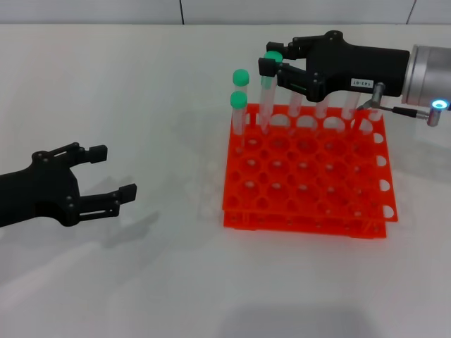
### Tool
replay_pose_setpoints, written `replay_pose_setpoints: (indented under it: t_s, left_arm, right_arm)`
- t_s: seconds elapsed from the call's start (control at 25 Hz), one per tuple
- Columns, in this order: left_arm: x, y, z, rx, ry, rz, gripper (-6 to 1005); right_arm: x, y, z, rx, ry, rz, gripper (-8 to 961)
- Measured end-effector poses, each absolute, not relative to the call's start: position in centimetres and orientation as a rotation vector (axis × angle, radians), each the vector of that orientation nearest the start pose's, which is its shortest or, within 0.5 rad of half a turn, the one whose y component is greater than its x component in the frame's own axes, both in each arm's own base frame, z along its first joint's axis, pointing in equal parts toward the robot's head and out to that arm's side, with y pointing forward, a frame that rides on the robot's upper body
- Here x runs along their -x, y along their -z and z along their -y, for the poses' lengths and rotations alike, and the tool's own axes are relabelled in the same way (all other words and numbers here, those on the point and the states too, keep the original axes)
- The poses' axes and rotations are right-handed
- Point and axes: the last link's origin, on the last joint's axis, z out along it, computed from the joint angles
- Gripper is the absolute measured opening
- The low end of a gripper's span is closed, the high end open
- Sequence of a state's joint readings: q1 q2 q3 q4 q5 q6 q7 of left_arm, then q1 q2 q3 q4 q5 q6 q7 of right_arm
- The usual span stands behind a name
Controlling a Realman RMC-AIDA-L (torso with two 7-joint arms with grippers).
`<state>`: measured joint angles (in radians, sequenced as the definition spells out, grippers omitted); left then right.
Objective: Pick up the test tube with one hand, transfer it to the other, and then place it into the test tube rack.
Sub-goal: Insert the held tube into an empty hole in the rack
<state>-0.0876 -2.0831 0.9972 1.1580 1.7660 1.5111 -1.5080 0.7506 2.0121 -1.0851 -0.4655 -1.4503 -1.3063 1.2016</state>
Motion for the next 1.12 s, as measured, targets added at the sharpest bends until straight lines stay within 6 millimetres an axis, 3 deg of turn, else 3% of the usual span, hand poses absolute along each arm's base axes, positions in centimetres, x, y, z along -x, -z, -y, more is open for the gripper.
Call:
replay_pose_setpoints:
  t_s: [0.56,1.12]
  left_arm:
    - [30.6,-4.3,-25.8,2.546,0.562,0.616,884]
    - [30.7,-4.3,-25.8,2.544,0.565,0.62,884]
  right_arm:
    - [-17.5,3.0,-39.9,2.673,-0.814,-0.284,338]
    - [-18.8,4.1,-39.6,2.664,-0.752,-0.295,353]
